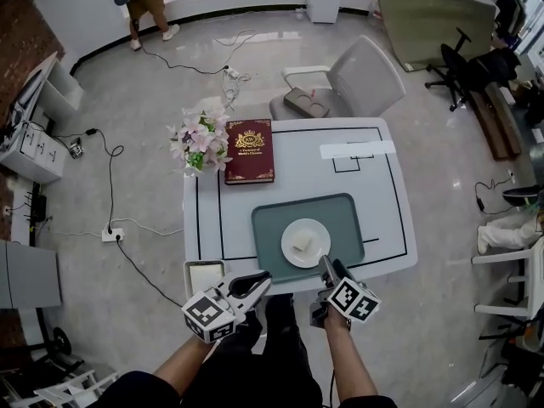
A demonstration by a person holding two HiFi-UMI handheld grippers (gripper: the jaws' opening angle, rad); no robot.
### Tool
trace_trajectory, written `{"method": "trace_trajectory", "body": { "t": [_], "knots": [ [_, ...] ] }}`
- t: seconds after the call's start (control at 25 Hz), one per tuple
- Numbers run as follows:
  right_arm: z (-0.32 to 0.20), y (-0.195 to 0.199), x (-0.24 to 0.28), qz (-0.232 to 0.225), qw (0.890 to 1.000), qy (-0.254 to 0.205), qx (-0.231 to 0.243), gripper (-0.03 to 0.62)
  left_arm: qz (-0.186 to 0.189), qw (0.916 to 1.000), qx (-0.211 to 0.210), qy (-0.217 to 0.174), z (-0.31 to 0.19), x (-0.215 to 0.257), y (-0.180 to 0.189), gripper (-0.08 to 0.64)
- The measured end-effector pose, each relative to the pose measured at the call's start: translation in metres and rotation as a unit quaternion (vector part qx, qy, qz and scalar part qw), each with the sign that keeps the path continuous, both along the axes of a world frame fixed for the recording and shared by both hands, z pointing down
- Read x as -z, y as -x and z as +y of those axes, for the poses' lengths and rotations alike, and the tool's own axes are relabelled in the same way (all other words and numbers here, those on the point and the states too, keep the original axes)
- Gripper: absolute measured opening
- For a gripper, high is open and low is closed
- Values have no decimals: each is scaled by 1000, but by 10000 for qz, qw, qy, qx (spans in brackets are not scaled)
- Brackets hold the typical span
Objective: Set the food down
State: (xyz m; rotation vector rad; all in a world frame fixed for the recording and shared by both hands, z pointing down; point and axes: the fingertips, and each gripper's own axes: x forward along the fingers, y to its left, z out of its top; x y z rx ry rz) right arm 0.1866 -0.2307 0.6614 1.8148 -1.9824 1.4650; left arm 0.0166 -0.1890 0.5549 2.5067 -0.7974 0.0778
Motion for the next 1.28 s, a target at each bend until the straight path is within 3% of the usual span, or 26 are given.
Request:
{"method": "trace_trajectory", "body": {
  "t": [0.04,0.2,0.32,0.48,0.68,1.28],
  "knots": [
    [3,5,14,64,9998,-181,102,208,12,10000,-29,-50,2,4,1,32],
    [21,24,72,371,9941,-986,256,41,60,9996,-152,-213,10,16,4,32],
    [39,40,105,593,9867,-1478,332,11,121,9993,-182,-316,18,24,9,32],
    [66,61,125,984,9786,-1726,528,9,106,9989,-208,-399,27,32,14,32],
    [98,73,126,1299,9734,-1772,654,9,-329,9975,-259,-567,40,33,13,27],
    [130,102,151,1525,9617,-2099,884,8,-236,9955,-368,-844,70,56,30,26]
  ]
}}
